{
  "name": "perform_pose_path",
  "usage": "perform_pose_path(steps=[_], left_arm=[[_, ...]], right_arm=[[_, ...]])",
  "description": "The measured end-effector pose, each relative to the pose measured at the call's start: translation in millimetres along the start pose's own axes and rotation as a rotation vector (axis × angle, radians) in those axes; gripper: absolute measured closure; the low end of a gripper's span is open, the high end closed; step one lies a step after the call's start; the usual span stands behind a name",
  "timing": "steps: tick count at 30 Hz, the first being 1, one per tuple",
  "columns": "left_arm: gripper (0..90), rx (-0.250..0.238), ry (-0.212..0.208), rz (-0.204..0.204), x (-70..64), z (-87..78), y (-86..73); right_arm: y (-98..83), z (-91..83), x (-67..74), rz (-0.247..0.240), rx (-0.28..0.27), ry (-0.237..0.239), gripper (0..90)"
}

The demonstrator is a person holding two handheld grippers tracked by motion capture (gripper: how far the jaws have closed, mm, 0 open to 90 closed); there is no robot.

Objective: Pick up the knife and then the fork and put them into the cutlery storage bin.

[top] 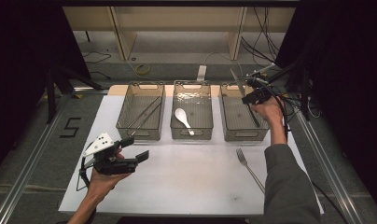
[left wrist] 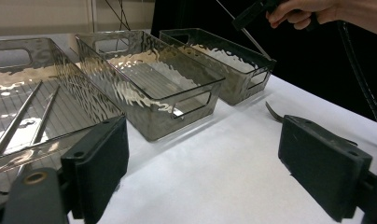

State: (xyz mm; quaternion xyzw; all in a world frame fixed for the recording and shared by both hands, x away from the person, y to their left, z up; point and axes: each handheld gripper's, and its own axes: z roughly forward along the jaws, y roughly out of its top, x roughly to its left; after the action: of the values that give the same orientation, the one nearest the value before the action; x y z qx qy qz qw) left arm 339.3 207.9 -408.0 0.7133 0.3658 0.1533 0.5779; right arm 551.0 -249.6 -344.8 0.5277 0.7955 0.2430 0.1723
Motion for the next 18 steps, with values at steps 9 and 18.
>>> perform_pose_path(steps=[9,18], left_arm=[[15.5,0.001,0.0,0.0,0.0,0.0,-0.1],[15.5,0.001,0.002,0.002,-0.3,-0.2,-0.5]], right_arm=[[0.3,7.9,-1.6,0.0,-0.009,-0.042,80.8],[-10.6,22.3,-3.8,0.007,0.013,-0.049,80.8]])
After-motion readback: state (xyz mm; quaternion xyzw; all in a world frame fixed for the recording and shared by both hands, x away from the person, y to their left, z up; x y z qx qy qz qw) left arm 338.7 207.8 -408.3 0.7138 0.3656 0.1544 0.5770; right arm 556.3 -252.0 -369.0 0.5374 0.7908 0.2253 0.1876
